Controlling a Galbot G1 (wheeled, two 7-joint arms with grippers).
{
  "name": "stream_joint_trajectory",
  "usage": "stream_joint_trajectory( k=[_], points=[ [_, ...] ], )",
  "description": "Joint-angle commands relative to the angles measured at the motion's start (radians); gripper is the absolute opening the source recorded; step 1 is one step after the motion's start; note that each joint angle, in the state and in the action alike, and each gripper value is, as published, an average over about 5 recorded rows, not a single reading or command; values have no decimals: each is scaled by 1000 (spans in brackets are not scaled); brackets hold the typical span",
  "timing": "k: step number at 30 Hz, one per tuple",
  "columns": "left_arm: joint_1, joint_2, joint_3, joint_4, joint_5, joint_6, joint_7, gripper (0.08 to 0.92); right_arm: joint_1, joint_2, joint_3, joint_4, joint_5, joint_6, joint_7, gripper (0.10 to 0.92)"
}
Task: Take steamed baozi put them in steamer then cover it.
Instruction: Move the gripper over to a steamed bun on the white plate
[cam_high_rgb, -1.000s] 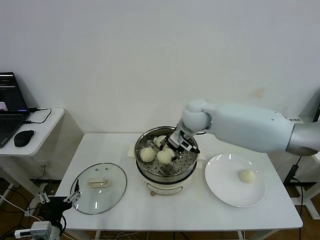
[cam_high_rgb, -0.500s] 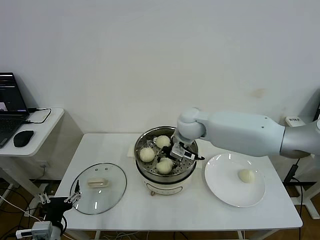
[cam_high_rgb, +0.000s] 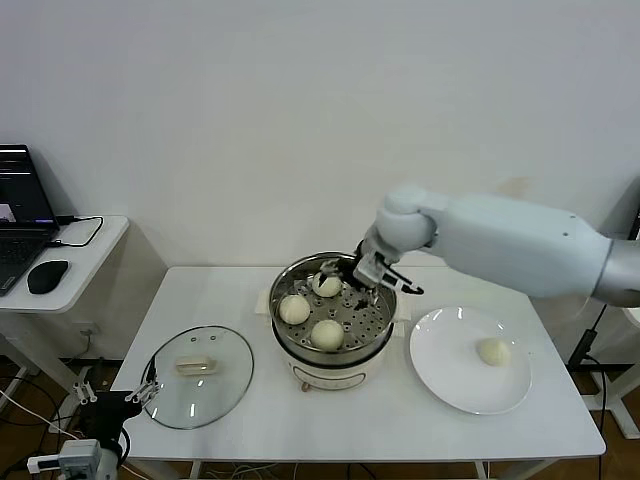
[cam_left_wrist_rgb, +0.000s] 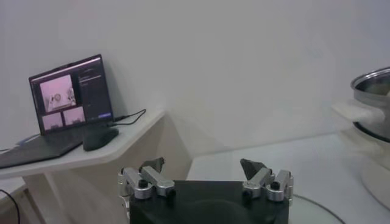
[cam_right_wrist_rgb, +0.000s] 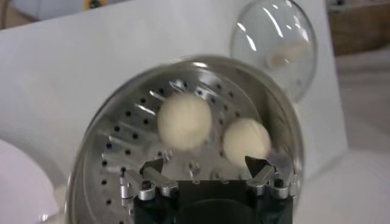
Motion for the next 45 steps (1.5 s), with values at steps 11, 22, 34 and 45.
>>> stream_joint_trajectory(
  k=[11, 22, 34, 45],
  points=[
    [-22, 15, 30, 17, 0, 0, 2, 823, -257, -527, 235, 63, -29, -287, -80, 823],
    [-14, 19, 38, 20, 3, -1, 1, 823, -669, -531, 535, -115, -208, -205, -66, 823],
    [0, 24, 23, 23, 5, 0, 1, 823, -778, -429, 615, -232, -287, -194, -49, 823],
    [0, 17, 27, 30, 10, 0, 0, 823, -802, -330, 639, -331, -325, -183, -27, 823]
  ],
)
